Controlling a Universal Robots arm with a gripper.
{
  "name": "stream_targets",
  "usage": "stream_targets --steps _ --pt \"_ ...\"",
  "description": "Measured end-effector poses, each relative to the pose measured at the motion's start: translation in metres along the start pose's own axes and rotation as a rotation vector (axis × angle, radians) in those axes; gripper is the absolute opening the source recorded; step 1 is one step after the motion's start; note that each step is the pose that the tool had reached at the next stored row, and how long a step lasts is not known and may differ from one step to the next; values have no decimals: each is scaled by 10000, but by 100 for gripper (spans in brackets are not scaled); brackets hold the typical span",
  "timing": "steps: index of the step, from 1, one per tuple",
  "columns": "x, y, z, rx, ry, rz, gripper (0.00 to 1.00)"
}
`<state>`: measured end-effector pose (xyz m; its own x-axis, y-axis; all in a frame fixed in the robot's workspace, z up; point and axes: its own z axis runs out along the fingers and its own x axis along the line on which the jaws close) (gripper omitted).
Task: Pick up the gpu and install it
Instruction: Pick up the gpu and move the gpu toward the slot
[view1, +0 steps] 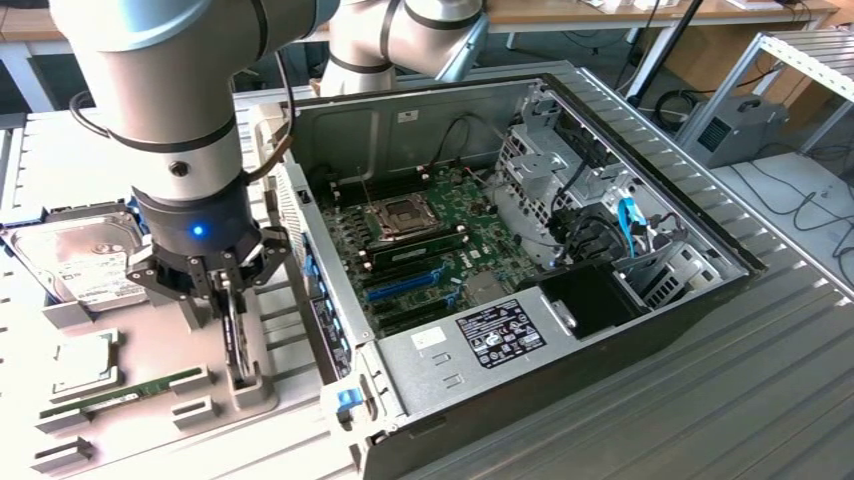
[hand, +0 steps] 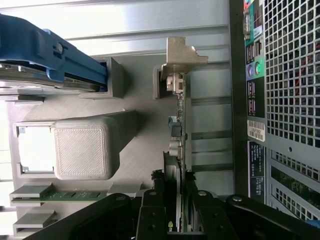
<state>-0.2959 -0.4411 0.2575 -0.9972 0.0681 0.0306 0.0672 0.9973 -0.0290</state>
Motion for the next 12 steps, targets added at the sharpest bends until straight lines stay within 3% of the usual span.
stream_targets --steps 12 --pt "1 -1 -31 1 0 0 26"
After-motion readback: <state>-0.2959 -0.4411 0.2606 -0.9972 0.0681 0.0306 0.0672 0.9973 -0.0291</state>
